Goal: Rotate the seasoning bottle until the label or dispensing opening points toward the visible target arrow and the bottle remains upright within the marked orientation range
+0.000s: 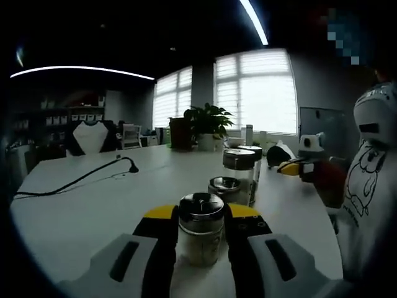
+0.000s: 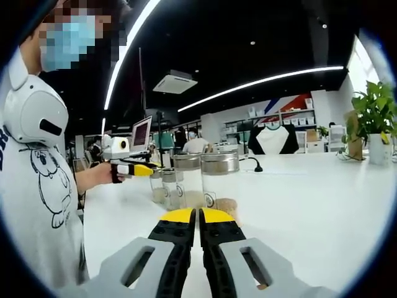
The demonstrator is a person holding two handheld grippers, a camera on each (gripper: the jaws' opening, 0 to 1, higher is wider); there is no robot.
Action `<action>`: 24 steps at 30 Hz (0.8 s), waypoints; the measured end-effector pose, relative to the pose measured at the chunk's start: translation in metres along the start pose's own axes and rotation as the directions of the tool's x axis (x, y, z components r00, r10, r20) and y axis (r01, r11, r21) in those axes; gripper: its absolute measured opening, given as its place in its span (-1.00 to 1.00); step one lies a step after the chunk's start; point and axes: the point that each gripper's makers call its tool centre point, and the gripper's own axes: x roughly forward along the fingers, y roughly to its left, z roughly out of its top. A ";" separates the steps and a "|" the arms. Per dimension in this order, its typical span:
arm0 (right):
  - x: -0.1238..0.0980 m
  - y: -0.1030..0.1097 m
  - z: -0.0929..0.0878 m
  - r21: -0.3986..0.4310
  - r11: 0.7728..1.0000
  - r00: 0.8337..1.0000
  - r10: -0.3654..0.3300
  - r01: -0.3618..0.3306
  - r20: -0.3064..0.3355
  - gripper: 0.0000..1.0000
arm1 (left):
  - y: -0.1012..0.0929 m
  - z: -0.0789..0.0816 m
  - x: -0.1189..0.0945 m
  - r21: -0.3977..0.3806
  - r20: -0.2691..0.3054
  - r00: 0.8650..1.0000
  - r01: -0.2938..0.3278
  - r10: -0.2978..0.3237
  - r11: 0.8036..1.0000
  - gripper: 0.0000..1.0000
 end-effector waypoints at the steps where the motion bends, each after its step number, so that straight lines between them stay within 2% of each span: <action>1: 0.000 0.000 0.000 0.002 1.000 1.000 -0.002 0.002 0.001 -1.00 | 0.001 0.000 0.000 -0.006 0.003 1.000 -0.012 0.012 1.000 -0.38; 12: -0.002 -0.004 -0.001 0.008 1.000 1.000 -0.019 0.019 0.001 -1.00 | 0.001 0.000 -0.001 -0.014 0.014 0.991 -0.131 0.131 0.991 -0.38; 17: -0.001 -0.003 0.000 0.009 1.000 1.000 -0.013 0.013 0.004 -1.00 | 0.004 0.000 -0.003 -0.018 0.023 0.995 -0.101 0.102 0.995 -0.37; 21: -0.001 -0.002 0.001 0.010 1.000 1.000 -0.009 0.009 0.006 -1.00 | 0.004 0.010 -0.005 -0.004 0.052 0.995 -0.082 0.082 0.997 -0.12; 24: 0.000 0.000 0.001 0.010 1.000 1.000 -0.001 0.001 0.007 -1.00 | 0.003 0.015 -0.007 0.012 0.063 0.996 -0.060 0.059 0.998 -0.13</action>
